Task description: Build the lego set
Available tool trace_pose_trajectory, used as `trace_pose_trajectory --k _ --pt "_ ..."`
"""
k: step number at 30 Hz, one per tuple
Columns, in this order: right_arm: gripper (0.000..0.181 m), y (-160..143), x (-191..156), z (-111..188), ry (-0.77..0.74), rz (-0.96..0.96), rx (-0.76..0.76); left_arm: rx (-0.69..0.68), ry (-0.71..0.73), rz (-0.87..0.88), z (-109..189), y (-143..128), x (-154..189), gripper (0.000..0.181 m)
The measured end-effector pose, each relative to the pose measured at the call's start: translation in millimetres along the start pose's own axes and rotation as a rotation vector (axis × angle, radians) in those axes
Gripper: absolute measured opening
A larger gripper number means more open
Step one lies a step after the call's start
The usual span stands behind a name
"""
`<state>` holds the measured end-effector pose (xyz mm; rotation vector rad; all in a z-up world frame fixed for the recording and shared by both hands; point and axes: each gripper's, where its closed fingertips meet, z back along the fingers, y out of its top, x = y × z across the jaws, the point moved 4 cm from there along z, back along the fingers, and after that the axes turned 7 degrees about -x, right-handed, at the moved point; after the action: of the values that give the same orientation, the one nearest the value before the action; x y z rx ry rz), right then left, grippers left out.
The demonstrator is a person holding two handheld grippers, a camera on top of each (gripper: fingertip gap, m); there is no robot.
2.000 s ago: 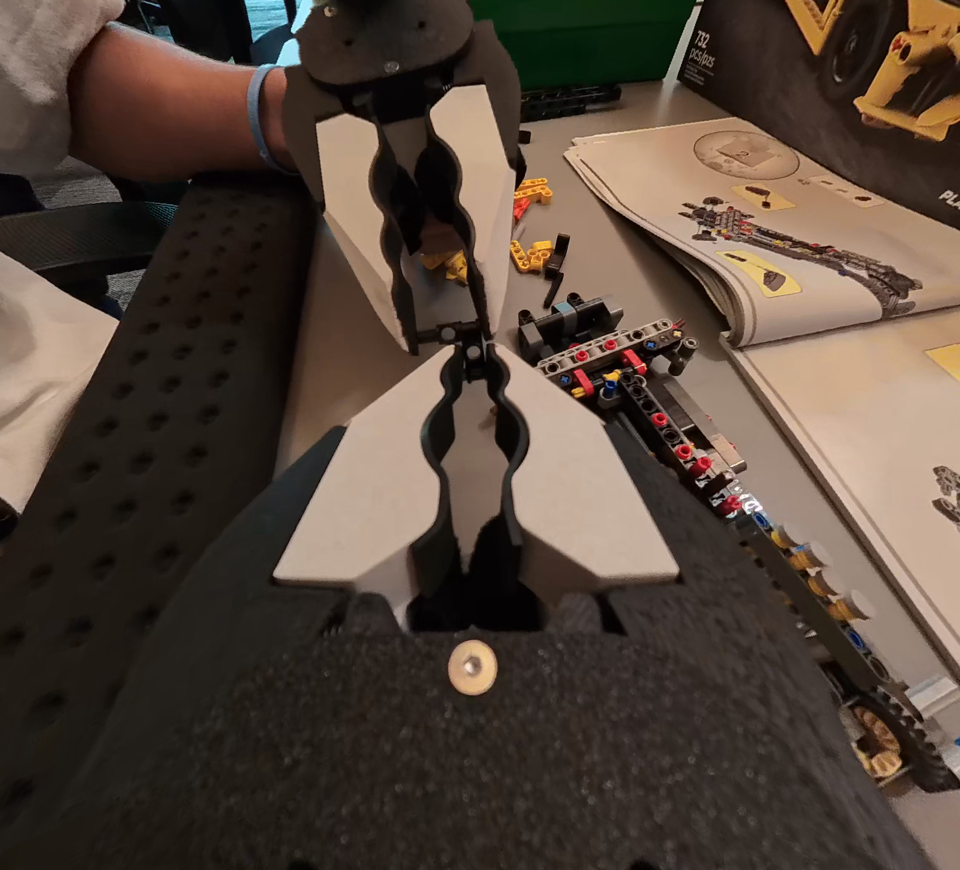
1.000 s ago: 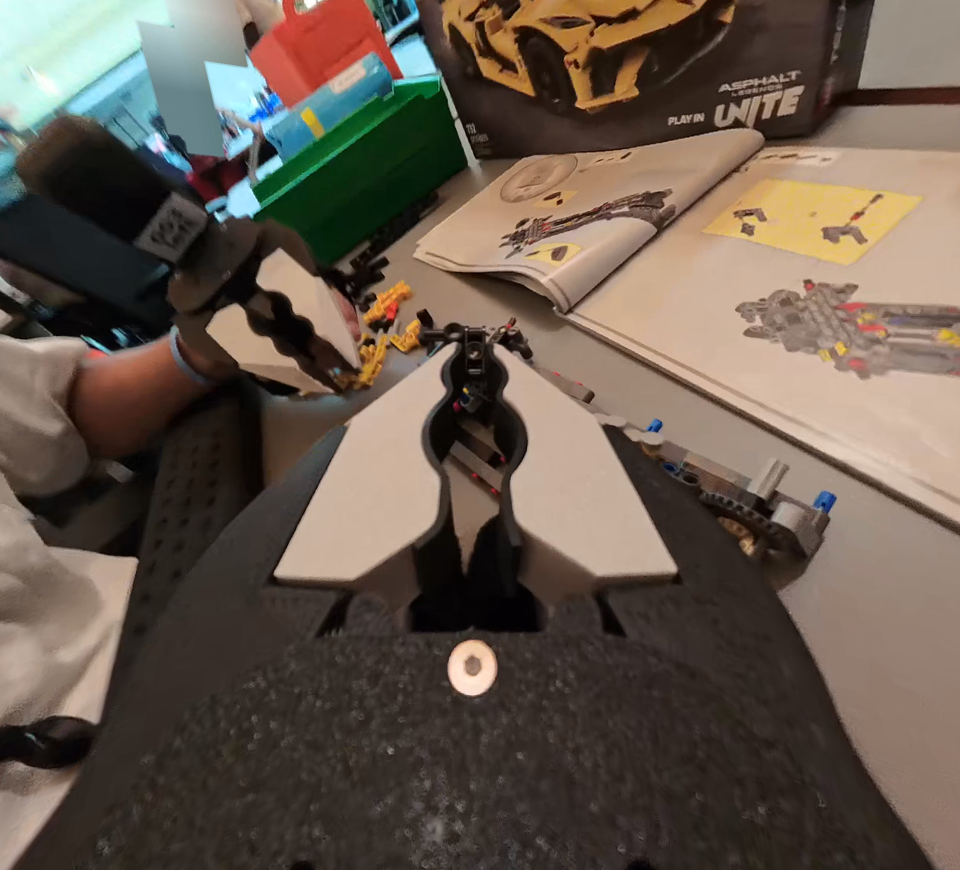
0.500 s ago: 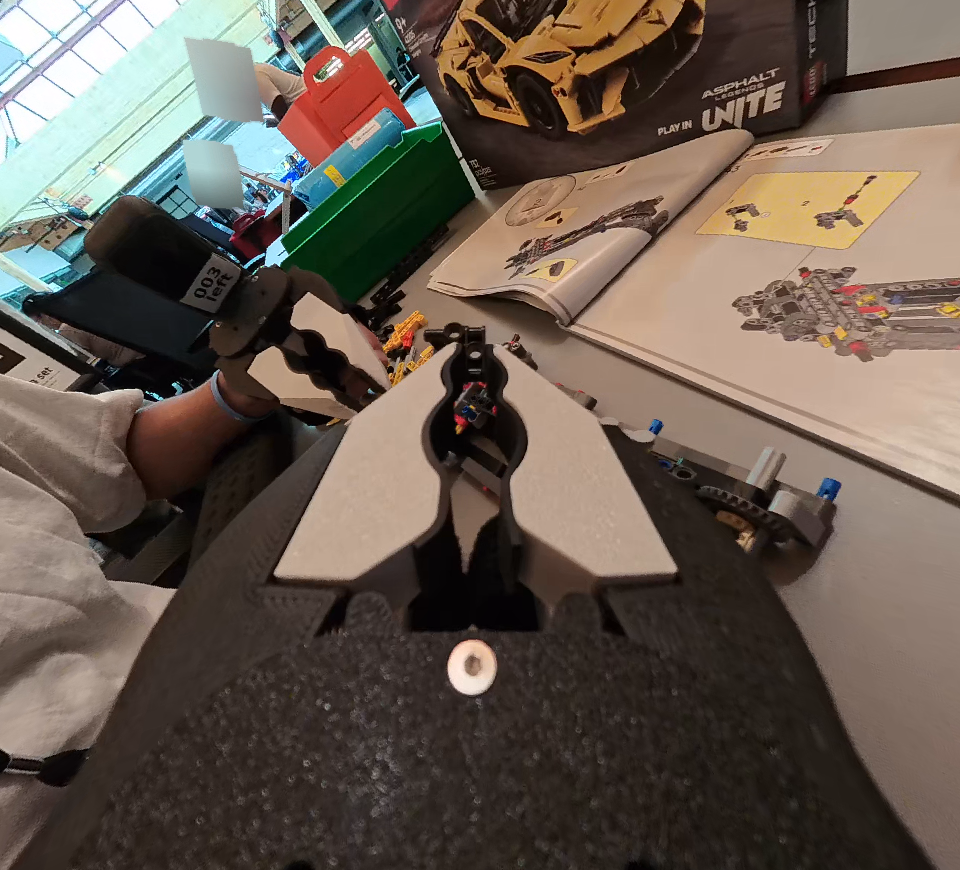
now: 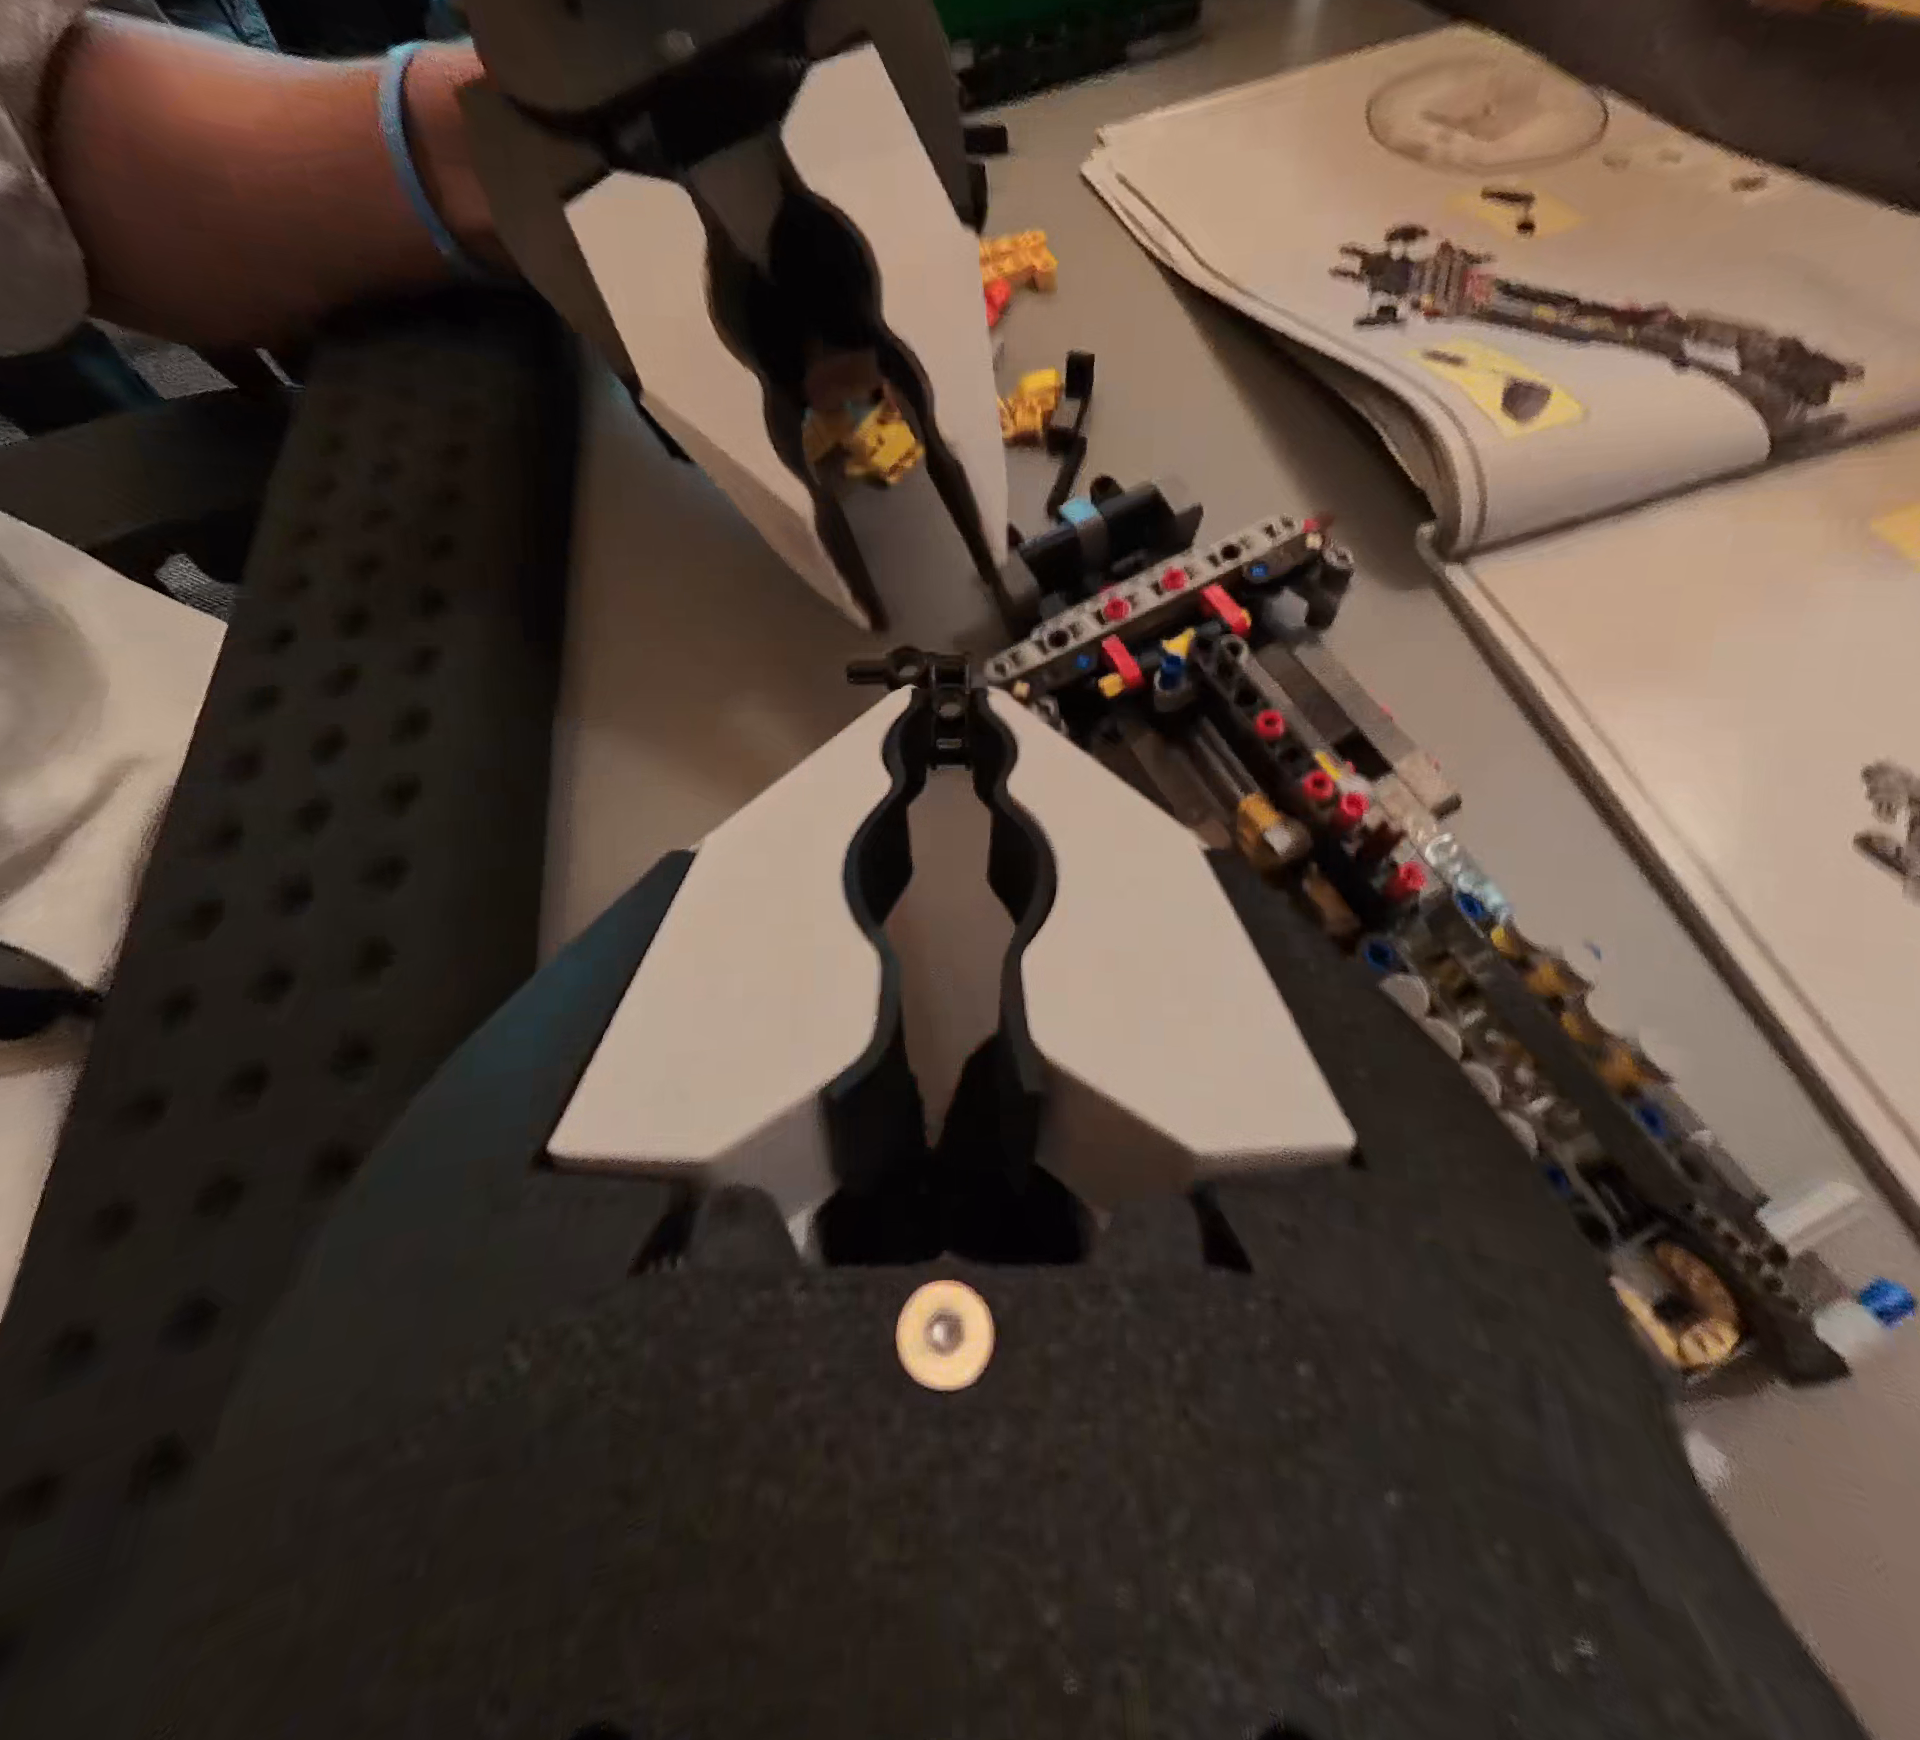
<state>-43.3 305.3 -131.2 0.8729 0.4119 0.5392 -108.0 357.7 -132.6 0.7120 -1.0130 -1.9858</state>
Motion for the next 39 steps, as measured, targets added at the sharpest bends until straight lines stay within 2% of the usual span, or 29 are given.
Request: trace_pose_trajectory --k 5,11,15,23,27,31,34,39 --pt "0.006 16 -12 5 0.115 -0.023 0.100 -0.002 0.004 -0.045 -2 3 7 0.017" --pt "0.006 29 -15 16 0.099 0.013 0.239 0.181 -0.118 0.145 8 28 8 0.017" --pt "0.006 40 -15 26 0.126 -0.041 0.347 0.290 -0.143 0.209 15 43 8 0.009" --pt "0.006 55 -18 39 0.189 -0.107 0.522 0.468 -0.300 0.425 22 62 6 0.009" --pt "0.007 59 -17 40 0.223 -0.171 0.541 0.522 -0.355 0.500 23 64 4 0.006" --pt "0.006 58 -9 37 0.226 -0.263 0.533 0.509 -0.290 0.494 20 60 -3 0.005" --pt "0.007 56 -6 34 0.301 -0.347 0.534 0.497 -0.270 0.483 19 58 -4 0.005" --pt "0.010 57 -9 37 0.307 -0.308 0.535 0.503 -0.313 0.512 20 58 -3 0.005"
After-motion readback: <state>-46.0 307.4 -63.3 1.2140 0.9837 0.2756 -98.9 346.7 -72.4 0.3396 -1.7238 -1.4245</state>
